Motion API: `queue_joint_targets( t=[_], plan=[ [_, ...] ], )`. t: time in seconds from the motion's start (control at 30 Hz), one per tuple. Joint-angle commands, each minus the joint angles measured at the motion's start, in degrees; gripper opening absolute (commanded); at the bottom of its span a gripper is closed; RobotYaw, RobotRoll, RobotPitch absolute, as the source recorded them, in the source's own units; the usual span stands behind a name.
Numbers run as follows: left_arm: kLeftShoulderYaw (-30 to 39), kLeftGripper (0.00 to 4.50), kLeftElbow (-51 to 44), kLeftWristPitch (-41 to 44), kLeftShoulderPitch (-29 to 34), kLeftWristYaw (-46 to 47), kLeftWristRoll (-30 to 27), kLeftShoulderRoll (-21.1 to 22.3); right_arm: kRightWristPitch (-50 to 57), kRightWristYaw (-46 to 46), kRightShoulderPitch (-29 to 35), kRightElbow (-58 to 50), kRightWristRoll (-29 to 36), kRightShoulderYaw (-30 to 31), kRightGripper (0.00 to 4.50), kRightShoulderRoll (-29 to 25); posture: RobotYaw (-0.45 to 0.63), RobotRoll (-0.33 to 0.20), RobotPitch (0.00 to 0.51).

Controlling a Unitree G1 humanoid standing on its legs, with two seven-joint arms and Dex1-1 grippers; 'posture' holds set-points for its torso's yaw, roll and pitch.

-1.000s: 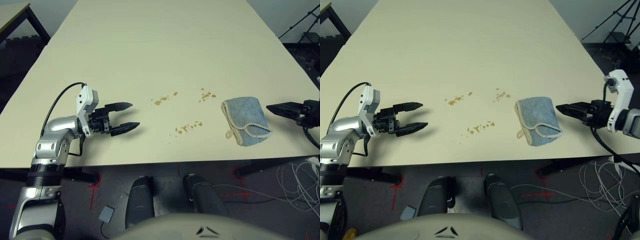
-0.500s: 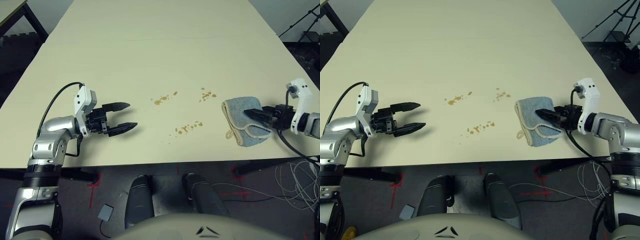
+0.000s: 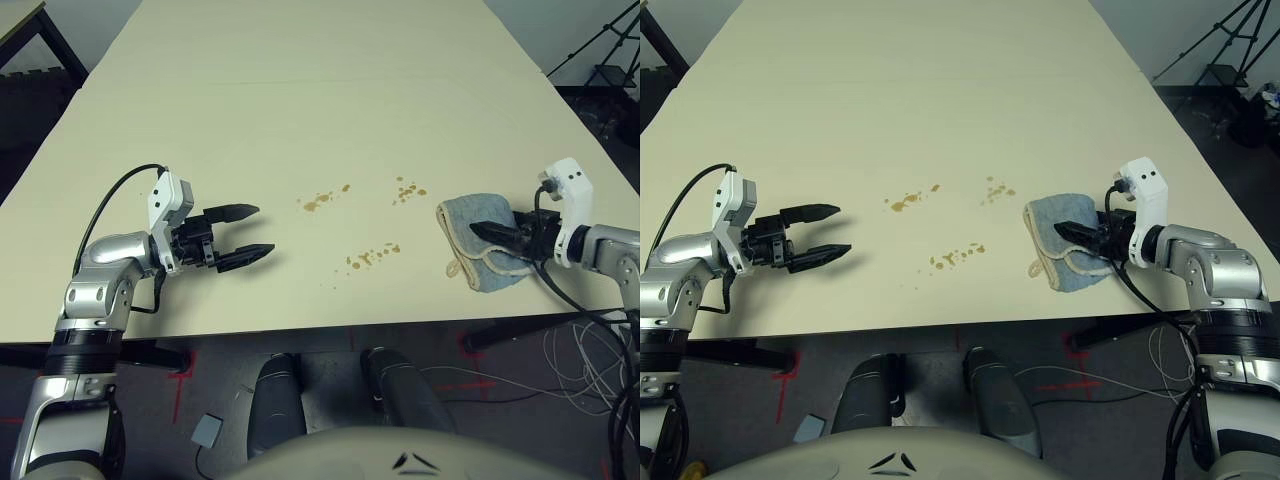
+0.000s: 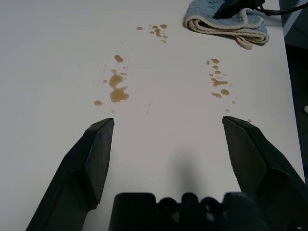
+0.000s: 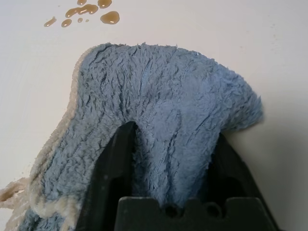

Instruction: Wipe the water off the table with a rag.

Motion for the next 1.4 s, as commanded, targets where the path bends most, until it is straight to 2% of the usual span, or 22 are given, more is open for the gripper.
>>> queue_joint_targets(
  t=[0.03,0.13,0.17,0.33,0.47,0.87,1.1,1.27,1.4],
  plan=[
    [-0.1,4.5,-0.3,-0.4,0.1,0.0,0.2,0.1,0.0,-0.4,0.3,2.2,-0.8,0.9,1.34,0.0,-0.16,0.0,0.145],
    [0.0,4.5,0.1,-0.6,-0.1,-0.1,0.3,0.2,-0.5,-0.8,-1.1,2.4,-0.5,-0.8,0.3,-0.9,-0.16,0.0,0.143],
    [0.0,4.5,0.4,-0.7,-0.1,-0.2,0.4,0.3,0.2,-0.8,-1.7,1.6,0.3,-1.7,0.11,-1.3,-0.16,0.0,0.143],
    [0.1,4.5,1.2,-1.0,-0.5,-0.4,0.5,0.5,2.7,-2.4,-5.6,-1.7,3.4,-5.2,0.09,-1.8,-0.16,0.0,0.139],
    [0.0,4.5,2.2,-1.5,-1.1,-0.5,0.8,0.6,0.8,-6.8,-11.0,-1.7,3.7,-5.9,0.09,1.7,-0.17,0.0,0.13],
    [0.8,4.5,3.8,-2.9,-1.5,-0.3,1.1,1.4,-14.3,-14.8,-18.5,14.6,-5.5,1.1,0.09,13.5,-0.13,0.0,0.12],
    [1.7,4.5,2.7,-3.0,0.2,0.2,1.0,1.7,-16.6,-13.4,-18.6,19.8,-8.7,6.0,0.08,19.5,-0.12,0.0,0.119],
    [1.8,4.5,2.3,-3.0,0.7,0.4,1.1,1.6,-12.9,-9.7,-17.1,15.3,-7.9,8.9,0.08,22.3,-0.11,0.0,0.121],
    [1.7,4.5,2.3,-3.0,0.7,0.5,1.1,1.5,-6.2,-5.8,-14.1,7.6,-5.8,12.4,0.08,24.1,-0.11,0.0,0.121]
  ],
)
